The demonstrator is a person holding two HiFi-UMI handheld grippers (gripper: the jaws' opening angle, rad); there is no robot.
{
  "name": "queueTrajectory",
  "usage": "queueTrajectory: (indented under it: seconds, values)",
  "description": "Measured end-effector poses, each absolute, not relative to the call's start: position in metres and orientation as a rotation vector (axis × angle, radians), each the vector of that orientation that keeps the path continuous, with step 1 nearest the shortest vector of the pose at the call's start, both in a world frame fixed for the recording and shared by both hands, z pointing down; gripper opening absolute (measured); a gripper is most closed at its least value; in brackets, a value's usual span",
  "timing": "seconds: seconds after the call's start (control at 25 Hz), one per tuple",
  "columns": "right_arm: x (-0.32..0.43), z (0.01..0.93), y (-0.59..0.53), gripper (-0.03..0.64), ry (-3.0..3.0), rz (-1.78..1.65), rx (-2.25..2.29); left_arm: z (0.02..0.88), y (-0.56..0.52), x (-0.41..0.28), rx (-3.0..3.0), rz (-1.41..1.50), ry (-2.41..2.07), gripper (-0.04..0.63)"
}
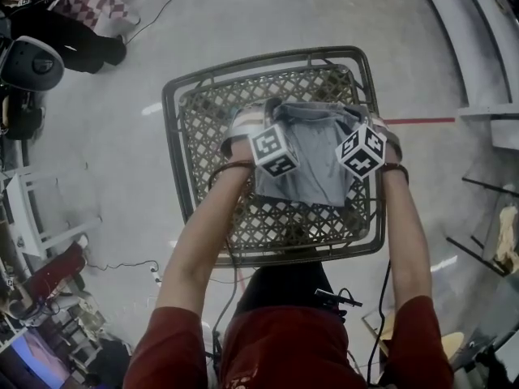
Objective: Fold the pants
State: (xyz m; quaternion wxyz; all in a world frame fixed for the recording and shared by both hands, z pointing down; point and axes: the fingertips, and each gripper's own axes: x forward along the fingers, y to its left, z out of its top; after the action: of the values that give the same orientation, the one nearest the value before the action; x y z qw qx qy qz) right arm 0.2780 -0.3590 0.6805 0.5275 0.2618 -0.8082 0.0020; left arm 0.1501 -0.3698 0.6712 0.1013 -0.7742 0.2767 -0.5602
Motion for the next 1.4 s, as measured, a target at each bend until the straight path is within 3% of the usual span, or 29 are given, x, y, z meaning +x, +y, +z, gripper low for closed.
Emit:
queueTrajectory:
  seconds: [0.48, 0.84, 1.4]
  values:
    - [0.275, 0.683, -0.364, 0.138, -1.930, 0.008, 0.643, 0.673, -0.374, 0.151, -2.241, -1.652, 0.814, 0.150]
    - [0.280, 0.631, -0.347, 0.138, -2.019, 0.091, 0.864, 0.622, -0.359, 0.142, -2.269, -1.517, 0.982, 0.156]
    - [0.271, 0.484, -0.228, 0.138, -2.258, 0.239, 1.413, 0.486, -0.239, 0.127, -2.466, -0.954, 1.475, 0.160]
